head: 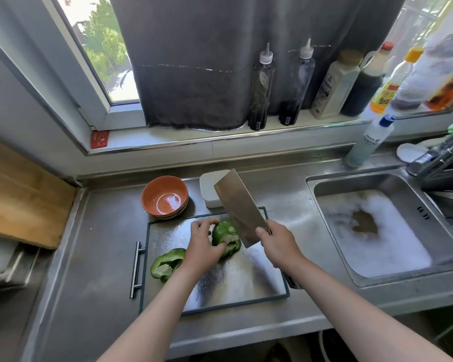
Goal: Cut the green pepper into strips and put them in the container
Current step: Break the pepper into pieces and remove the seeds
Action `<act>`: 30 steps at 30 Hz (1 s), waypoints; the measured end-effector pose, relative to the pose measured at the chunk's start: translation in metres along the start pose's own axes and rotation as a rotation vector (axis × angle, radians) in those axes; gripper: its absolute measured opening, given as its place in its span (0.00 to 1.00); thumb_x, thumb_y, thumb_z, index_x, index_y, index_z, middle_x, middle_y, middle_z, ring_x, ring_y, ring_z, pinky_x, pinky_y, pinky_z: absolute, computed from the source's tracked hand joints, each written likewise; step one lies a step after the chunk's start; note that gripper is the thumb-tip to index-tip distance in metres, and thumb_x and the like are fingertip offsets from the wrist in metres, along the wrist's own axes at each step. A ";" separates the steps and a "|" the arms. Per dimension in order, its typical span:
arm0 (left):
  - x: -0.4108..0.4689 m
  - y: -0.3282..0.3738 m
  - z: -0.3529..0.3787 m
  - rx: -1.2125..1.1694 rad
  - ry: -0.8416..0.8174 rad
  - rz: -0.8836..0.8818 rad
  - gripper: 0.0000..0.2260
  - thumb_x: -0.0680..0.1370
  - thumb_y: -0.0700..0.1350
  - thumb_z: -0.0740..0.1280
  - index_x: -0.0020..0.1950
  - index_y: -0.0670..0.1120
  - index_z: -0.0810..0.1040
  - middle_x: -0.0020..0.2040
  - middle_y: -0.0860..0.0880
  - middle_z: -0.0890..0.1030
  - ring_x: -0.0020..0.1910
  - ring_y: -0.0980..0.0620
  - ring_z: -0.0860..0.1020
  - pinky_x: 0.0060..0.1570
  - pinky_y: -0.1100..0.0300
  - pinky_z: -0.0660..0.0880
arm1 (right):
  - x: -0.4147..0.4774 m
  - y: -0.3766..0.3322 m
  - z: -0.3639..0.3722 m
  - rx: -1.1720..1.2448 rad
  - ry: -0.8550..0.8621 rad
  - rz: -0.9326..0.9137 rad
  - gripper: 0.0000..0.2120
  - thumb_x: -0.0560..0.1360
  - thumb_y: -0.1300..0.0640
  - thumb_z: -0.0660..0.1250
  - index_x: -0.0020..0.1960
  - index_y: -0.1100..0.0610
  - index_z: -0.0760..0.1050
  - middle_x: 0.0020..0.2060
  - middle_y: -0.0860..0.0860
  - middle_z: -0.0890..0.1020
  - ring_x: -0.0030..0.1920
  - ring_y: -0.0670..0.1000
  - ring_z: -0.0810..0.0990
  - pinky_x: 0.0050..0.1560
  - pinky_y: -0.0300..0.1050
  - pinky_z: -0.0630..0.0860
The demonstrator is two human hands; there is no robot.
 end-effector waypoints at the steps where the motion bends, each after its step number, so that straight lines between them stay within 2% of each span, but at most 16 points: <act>1: -0.001 -0.001 0.000 -0.002 -0.012 -0.014 0.22 0.72 0.42 0.74 0.62 0.53 0.70 0.58 0.53 0.70 0.55 0.59 0.75 0.51 0.71 0.70 | -0.001 -0.001 0.002 0.003 0.003 -0.008 0.09 0.81 0.55 0.59 0.43 0.55 0.73 0.36 0.50 0.76 0.35 0.50 0.72 0.35 0.41 0.67; 4: -0.003 -0.004 0.000 -0.048 -0.033 -0.068 0.22 0.72 0.47 0.77 0.58 0.50 0.67 0.51 0.59 0.75 0.48 0.69 0.74 0.43 0.75 0.69 | -0.003 -0.007 0.007 -0.005 -0.002 -0.046 0.11 0.81 0.56 0.59 0.40 0.51 0.72 0.35 0.48 0.75 0.35 0.50 0.71 0.36 0.43 0.67; 6: -0.005 -0.005 0.000 -0.086 -0.021 -0.074 0.22 0.74 0.50 0.76 0.61 0.49 0.69 0.54 0.58 0.76 0.51 0.66 0.75 0.48 0.74 0.68 | -0.005 -0.010 0.008 -0.004 -0.005 -0.071 0.14 0.81 0.57 0.60 0.37 0.48 0.69 0.32 0.46 0.74 0.35 0.50 0.70 0.38 0.44 0.66; 7: -0.006 -0.005 0.000 -0.086 -0.025 -0.068 0.23 0.76 0.50 0.74 0.66 0.49 0.69 0.58 0.57 0.75 0.56 0.62 0.75 0.53 0.73 0.67 | -0.006 -0.011 0.008 -0.006 0.002 -0.083 0.15 0.81 0.57 0.61 0.36 0.48 0.68 0.32 0.46 0.73 0.35 0.50 0.70 0.38 0.45 0.66; 9: -0.006 -0.007 0.001 -0.054 -0.046 -0.041 0.25 0.80 0.48 0.69 0.74 0.47 0.65 0.65 0.56 0.69 0.65 0.59 0.69 0.62 0.69 0.62 | -0.010 -0.012 0.006 -0.002 0.029 -0.107 0.14 0.82 0.57 0.60 0.37 0.49 0.69 0.32 0.46 0.73 0.35 0.49 0.70 0.38 0.46 0.66; 12: -0.006 -0.009 0.001 0.000 -0.064 -0.013 0.22 0.82 0.45 0.64 0.75 0.45 0.64 0.65 0.52 0.65 0.67 0.54 0.68 0.59 0.74 0.58 | -0.013 -0.011 0.002 0.035 0.059 -0.122 0.14 0.82 0.57 0.60 0.38 0.51 0.69 0.32 0.46 0.73 0.35 0.48 0.70 0.37 0.44 0.66; 15: -0.004 -0.013 -0.002 0.001 -0.072 -0.025 0.20 0.83 0.45 0.63 0.74 0.45 0.65 0.63 0.50 0.63 0.62 0.55 0.68 0.58 0.75 0.58 | -0.012 -0.007 0.001 0.019 0.048 -0.118 0.13 0.82 0.56 0.60 0.39 0.51 0.71 0.32 0.46 0.73 0.35 0.49 0.70 0.37 0.45 0.66; 21: -0.002 -0.019 -0.007 0.024 -0.029 0.004 0.20 0.81 0.45 0.67 0.70 0.43 0.67 0.62 0.49 0.67 0.61 0.56 0.69 0.58 0.73 0.60 | -0.010 0.005 0.007 -0.006 0.015 -0.105 0.08 0.82 0.56 0.60 0.47 0.52 0.77 0.34 0.46 0.76 0.37 0.47 0.73 0.39 0.44 0.69; 25: 0.000 -0.020 -0.006 0.002 -0.020 -0.029 0.19 0.82 0.46 0.65 0.71 0.44 0.66 0.63 0.50 0.68 0.63 0.56 0.68 0.61 0.69 0.61 | -0.010 0.003 0.012 -0.026 0.029 -0.120 0.08 0.83 0.55 0.60 0.50 0.54 0.78 0.38 0.50 0.80 0.40 0.51 0.77 0.43 0.48 0.73; 30: 0.004 -0.018 -0.006 0.029 -0.014 -0.041 0.22 0.83 0.48 0.63 0.75 0.42 0.64 0.66 0.50 0.69 0.66 0.55 0.67 0.62 0.68 0.60 | -0.015 0.001 0.017 -0.076 0.078 -0.173 0.08 0.83 0.54 0.60 0.47 0.53 0.75 0.36 0.52 0.80 0.38 0.54 0.77 0.41 0.52 0.75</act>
Point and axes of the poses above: each hand's wrist, its own x-axis towards the middle knuckle, its own z-axis out of the palm, y = z × x, the point moved 5 cm from there along x, towards the middle knuckle
